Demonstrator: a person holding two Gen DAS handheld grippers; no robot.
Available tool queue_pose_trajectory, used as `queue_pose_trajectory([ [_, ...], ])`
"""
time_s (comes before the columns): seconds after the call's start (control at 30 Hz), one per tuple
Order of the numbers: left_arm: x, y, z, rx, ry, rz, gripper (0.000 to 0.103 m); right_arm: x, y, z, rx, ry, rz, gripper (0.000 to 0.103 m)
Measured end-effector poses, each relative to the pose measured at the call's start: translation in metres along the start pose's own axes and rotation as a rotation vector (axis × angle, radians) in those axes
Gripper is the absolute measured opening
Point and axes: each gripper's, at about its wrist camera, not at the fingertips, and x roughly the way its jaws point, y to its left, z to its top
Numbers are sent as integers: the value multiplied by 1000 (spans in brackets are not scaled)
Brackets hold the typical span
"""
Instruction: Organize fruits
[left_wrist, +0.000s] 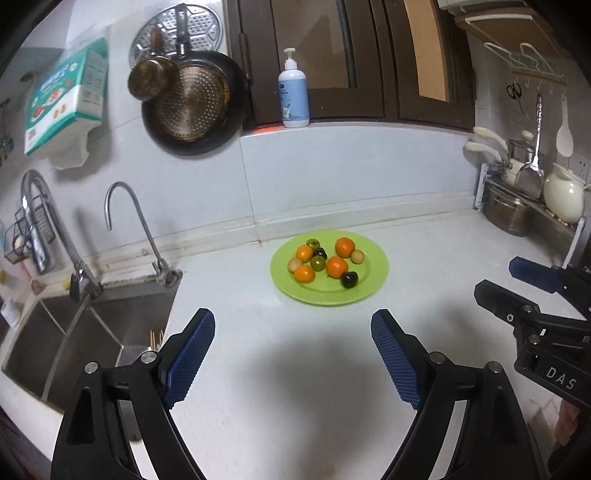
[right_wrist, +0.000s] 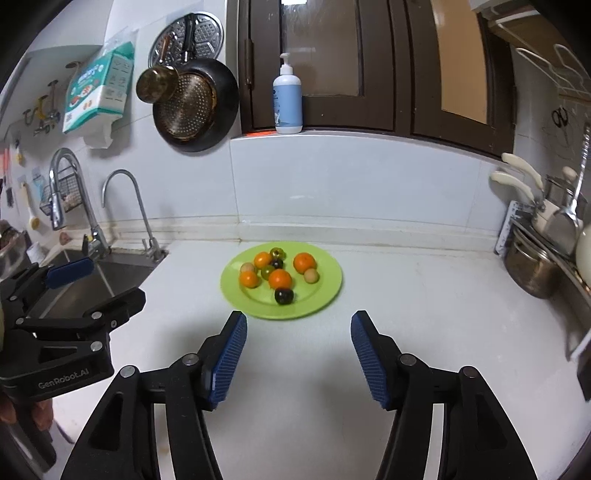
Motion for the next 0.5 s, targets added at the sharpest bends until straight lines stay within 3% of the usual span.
queue_pose_trajectory([
  [0.23,-41,-8,-19,-19,-30,4,94,-43,2,-21,6,-19,5,64],
  [0.5,-70,-10,-32,-36,-59,18,95,-74,4,-36,0,-36,6,64],
])
